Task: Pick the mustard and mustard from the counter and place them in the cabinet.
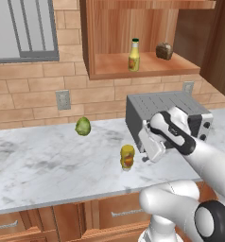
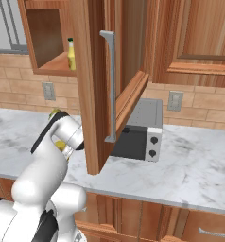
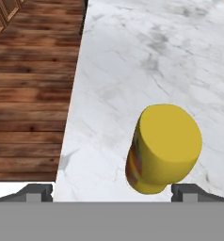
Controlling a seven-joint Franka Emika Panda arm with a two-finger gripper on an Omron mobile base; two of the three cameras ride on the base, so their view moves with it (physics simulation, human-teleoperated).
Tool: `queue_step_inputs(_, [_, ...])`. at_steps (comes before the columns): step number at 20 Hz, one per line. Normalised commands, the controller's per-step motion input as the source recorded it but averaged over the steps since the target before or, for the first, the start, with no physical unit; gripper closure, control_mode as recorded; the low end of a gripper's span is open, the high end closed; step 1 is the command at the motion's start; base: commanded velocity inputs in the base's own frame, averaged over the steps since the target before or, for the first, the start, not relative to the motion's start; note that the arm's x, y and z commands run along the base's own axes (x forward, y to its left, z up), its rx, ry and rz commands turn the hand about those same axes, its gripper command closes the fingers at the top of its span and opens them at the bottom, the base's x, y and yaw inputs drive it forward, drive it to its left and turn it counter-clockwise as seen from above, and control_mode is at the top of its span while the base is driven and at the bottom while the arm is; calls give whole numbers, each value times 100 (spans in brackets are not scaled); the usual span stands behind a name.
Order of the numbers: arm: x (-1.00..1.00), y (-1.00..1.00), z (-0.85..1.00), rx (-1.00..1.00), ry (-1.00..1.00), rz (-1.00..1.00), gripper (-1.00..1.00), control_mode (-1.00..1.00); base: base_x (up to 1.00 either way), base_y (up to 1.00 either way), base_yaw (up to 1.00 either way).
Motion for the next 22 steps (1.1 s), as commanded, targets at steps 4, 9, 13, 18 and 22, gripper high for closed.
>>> queue_step_inputs(4, [12,0,-17,0,0,0,-100,-100,0,0,0])
queue_step_inputs(9, [14,1,-12,0,0,0,-100,-100,0,0,0])
queue_step_inputs(13, [19,3,-6,2,0,0,-100,-100,0,0,0])
queue_step_inputs(18, [24,3,-5,3,0,0,-100,-100,0,0,0])
queue_step_inputs(22, [21,9,-5,3,0,0,-100,-100,0,0,0])
